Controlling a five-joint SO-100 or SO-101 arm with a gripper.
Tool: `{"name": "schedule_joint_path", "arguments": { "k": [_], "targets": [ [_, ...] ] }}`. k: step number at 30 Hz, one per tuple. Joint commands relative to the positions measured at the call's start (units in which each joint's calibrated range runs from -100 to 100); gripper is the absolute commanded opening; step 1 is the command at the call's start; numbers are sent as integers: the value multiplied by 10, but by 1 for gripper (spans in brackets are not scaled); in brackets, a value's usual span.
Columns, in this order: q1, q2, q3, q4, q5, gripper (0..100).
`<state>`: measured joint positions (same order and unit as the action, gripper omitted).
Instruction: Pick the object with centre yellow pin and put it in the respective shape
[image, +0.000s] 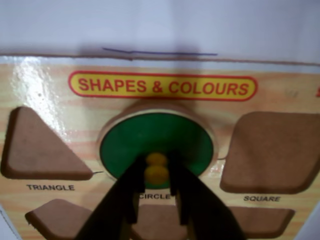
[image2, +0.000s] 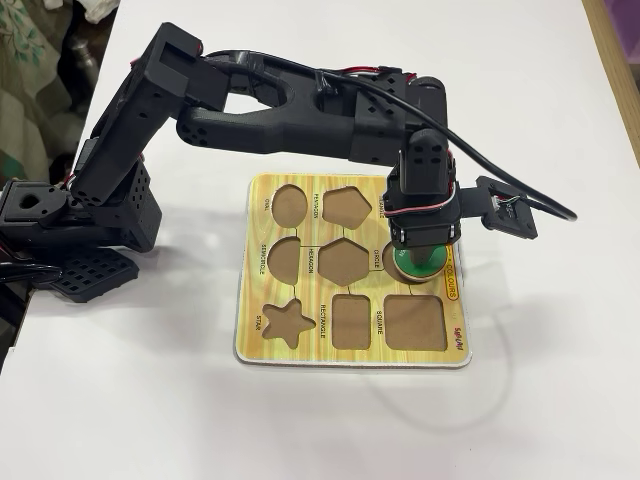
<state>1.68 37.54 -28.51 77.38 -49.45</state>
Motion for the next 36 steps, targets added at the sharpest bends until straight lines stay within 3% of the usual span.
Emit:
{"name": "schedule_joint_path", "arguments": {
  "k": [1, 31, 36],
  "targets": [
    [6, -28, -4, 3, 1, 1],
    [4, -18, 33, -5, 1, 2],
    [2, -21, 30, -6, 0, 17]
  ]
}}
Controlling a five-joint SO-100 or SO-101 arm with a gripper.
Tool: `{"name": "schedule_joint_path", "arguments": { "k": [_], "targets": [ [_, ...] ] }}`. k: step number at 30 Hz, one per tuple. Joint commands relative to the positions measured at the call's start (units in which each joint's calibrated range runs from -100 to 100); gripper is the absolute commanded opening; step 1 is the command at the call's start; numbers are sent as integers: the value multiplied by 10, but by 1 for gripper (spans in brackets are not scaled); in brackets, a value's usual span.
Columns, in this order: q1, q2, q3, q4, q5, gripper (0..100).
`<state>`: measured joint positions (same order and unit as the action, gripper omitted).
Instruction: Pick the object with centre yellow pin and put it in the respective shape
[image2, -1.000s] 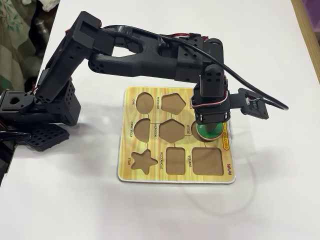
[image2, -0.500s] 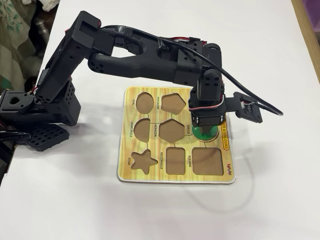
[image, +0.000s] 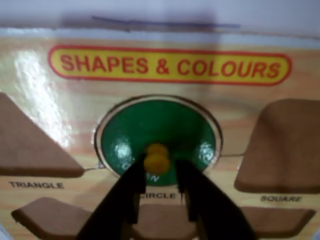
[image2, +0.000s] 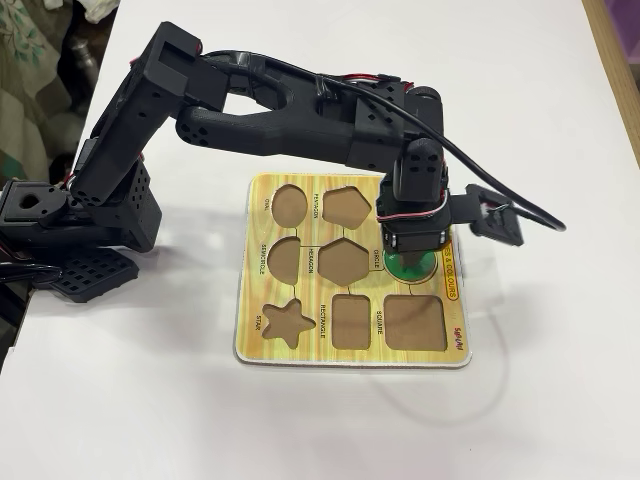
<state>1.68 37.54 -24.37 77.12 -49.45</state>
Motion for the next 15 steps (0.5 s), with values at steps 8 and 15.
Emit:
{"name": "schedule_joint_path", "arguments": {
  "k": [8, 15],
  "targets": [
    [0, -80, -2, -3, -3, 22],
    [-3, -154, 17, -1, -3, 21]
  ]
}}
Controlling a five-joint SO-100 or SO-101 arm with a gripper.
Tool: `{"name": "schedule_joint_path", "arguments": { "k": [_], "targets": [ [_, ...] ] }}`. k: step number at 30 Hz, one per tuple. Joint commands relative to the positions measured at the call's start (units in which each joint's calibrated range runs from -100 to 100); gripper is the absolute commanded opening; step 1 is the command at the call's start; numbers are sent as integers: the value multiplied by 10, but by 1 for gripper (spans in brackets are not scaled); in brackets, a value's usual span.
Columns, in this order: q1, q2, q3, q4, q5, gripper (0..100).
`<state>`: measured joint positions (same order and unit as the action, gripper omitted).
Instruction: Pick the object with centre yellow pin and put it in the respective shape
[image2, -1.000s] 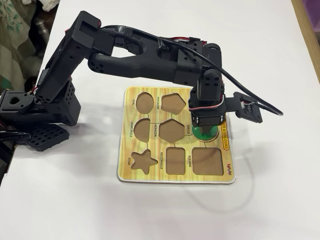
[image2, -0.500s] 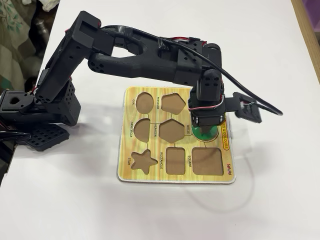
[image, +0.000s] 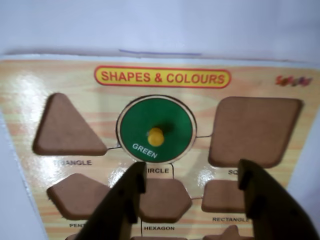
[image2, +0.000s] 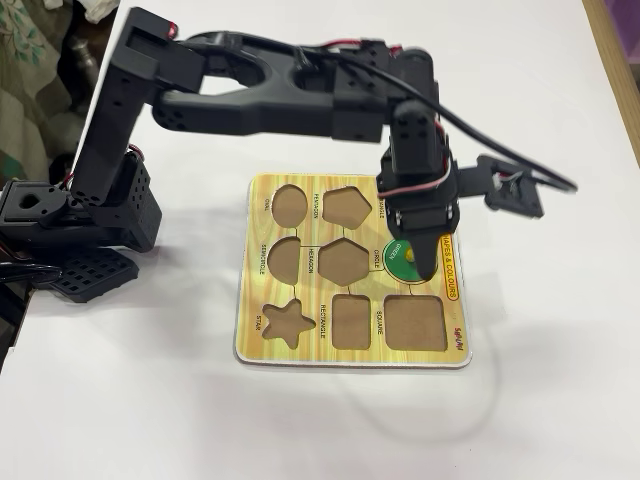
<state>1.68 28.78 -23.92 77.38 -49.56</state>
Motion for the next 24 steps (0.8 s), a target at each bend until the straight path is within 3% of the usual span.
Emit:
{"name": "schedule_joint_path", "arguments": {
  "k": [1, 24],
  "targets": [
    [-4, -81, 29, -5, -3, 21],
    [-3, -500, 370, -6, -4, 21]
  ]
}}
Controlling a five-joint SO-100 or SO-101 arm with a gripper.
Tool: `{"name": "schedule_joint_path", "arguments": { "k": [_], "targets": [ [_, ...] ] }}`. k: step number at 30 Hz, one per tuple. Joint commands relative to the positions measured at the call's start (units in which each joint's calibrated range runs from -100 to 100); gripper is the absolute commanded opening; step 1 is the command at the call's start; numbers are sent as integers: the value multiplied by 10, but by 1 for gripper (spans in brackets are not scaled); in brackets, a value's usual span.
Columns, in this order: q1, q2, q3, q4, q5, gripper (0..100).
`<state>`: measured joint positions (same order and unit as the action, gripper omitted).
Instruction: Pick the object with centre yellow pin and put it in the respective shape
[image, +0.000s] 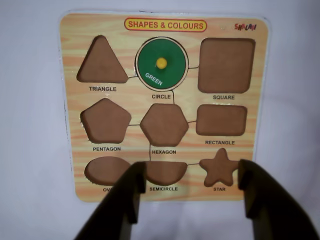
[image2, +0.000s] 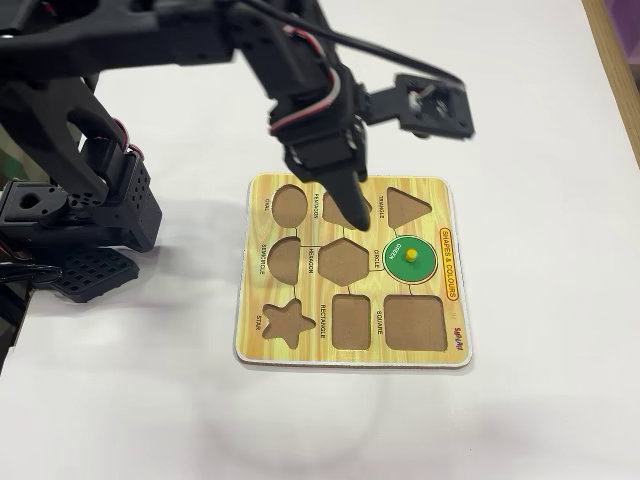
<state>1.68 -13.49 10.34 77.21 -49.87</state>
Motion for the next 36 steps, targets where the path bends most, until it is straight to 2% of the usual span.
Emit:
{"name": "schedule_joint_path", "arguments": {
  "k": [1, 32, 36],
  "targets": [
    [-3, -99, 44, -5, -1, 21],
    [-7, -843, 579, -5, -2, 21],
    [-7, -853, 612, -5, -2, 21]
  ]
}}
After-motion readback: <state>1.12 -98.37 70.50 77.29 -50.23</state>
